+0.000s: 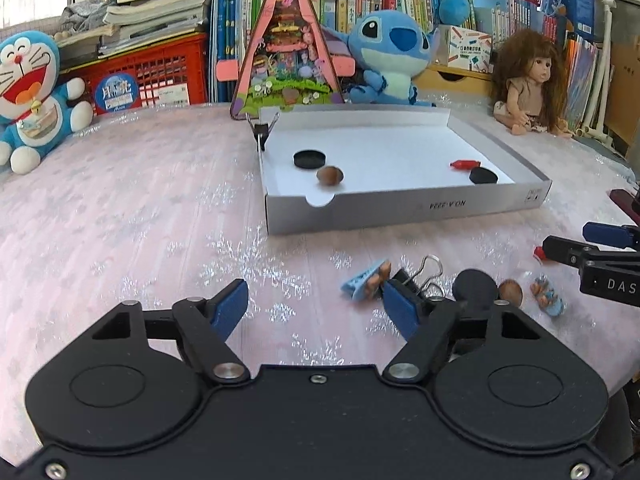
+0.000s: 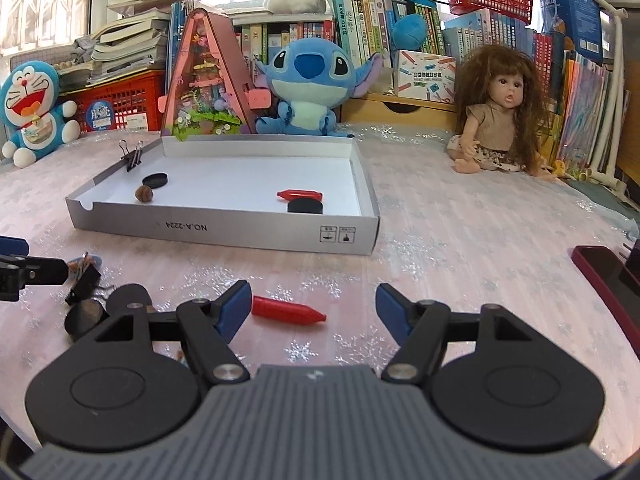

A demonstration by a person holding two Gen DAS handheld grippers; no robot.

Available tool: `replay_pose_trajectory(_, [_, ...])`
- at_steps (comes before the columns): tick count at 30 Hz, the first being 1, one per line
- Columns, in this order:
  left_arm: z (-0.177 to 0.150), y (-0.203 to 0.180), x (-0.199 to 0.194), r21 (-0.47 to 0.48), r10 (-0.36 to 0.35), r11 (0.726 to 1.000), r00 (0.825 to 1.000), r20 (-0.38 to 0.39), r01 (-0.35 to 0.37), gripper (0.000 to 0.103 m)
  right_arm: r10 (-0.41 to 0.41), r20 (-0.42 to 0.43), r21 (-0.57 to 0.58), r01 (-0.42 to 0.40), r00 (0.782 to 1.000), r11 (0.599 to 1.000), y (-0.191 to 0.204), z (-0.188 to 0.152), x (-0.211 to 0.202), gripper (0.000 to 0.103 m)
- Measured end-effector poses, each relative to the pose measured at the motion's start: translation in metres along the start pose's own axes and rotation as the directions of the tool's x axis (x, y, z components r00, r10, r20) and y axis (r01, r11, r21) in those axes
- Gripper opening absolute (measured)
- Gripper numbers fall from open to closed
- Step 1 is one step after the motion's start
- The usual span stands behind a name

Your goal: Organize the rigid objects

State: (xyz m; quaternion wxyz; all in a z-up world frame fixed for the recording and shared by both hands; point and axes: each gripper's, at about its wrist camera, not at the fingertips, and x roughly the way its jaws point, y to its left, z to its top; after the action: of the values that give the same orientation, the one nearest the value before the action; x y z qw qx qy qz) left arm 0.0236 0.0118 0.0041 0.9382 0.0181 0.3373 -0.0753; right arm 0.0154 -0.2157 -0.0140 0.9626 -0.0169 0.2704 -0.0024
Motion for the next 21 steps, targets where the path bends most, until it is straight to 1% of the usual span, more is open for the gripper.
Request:
replay_pose_trajectory(2, [-0.001, 0.001, 0.003, -0.006, -0.003, 1.0, 1.0, -0.013, 0.003, 0.063, -0.004, -0.003, 0.0, 0.004, 1.0, 1.0, 0.0, -0.001, 0.001, 0.079])
replay_pose_trajectory(4, [-0.002, 0.001, 0.006, -0.012, -0.006, 1.0, 1.0, -0.022, 0.005, 0.059, -0.008, -0.005, -0.001, 0.008, 1.0, 1.0, 0.0, -0.002, 0.001, 0.079])
replay_pose_trajectory(7, [0.0, 0.0, 0.009, -0.008, -0.003, 1.0, 1.0, -0.016, 0.003, 0.058, -0.009, -0.01, 0.002, 0.009, 1.0, 1.0, 0.0, -0.003, 0.003, 0.079])
replay_pose_trajectory(12, [0.005, -0.006, 0.016, -0.009, -0.018, 1.0, 1.0, -0.012, 0.018, 0.056, 0.0, -0.017, 0.003, 0.0, 1.0, 1.0, 0.003, -0.004, 0.005, 0.079])
replay_pose_trajectory(17, [0.01, -0.014, 0.023, 0.002, -0.021, 1.0, 1.0, -0.005, 0.021, 0.05, 0.008, -0.023, -0.003, -0.008, 1.0, 1.0, 0.007, -0.006, 0.007, 0.079])
replay_pose_trajectory(21, [0.013, -0.018, 0.027, 0.0, -0.028, 1.0, 1.0, -0.004, 0.028, 0.05, 0.011, -0.024, 0.006, -0.011, 1.0, 1.0, 0.009, -0.005, 0.008, 0.079])
